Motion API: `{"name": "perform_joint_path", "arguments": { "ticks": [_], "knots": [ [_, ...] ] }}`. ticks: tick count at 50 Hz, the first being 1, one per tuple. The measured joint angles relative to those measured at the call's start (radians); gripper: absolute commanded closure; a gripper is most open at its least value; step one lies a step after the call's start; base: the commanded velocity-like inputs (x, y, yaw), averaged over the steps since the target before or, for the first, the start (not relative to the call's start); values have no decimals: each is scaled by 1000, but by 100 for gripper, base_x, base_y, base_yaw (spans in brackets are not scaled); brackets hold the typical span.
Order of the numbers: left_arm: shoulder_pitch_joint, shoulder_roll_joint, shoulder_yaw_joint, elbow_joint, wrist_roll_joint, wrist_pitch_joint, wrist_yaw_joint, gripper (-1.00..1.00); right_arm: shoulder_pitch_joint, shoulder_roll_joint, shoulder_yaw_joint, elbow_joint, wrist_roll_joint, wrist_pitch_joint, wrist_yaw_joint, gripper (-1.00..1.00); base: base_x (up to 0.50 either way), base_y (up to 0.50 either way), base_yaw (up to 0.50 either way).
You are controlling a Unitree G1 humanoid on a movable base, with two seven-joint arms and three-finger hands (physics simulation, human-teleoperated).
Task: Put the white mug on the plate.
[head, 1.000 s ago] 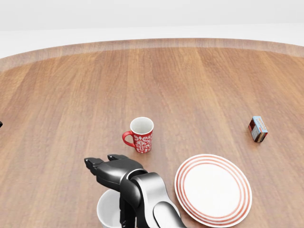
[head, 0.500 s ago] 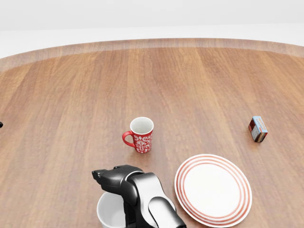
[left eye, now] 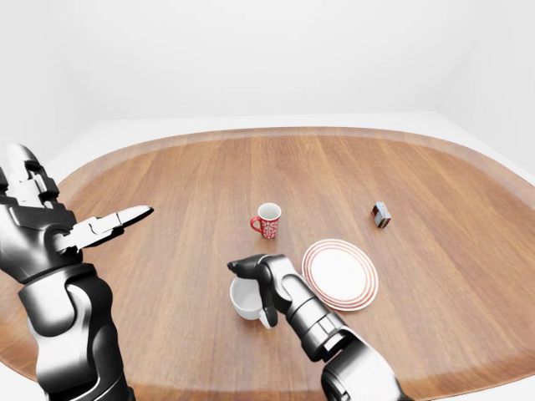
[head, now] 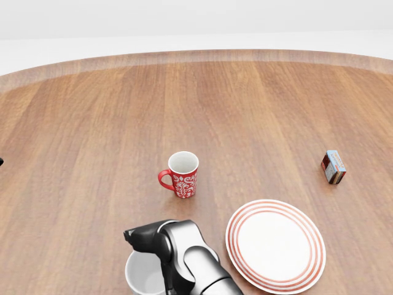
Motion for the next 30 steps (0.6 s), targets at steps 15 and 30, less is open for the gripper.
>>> {"name": "perform_joint_path", "arguments": {
  "ticks": [15,30],
  "knots": [
    [1,-1,0,2,-1,0,-1,-100,-59,14,-10,88,10,0,-38,-100,0,0,0],
    [3,-2,-2,2,0,0,-2,-100,-121,1,-28,185,32,0,-101,-100,0,0,0]
  ]
}}
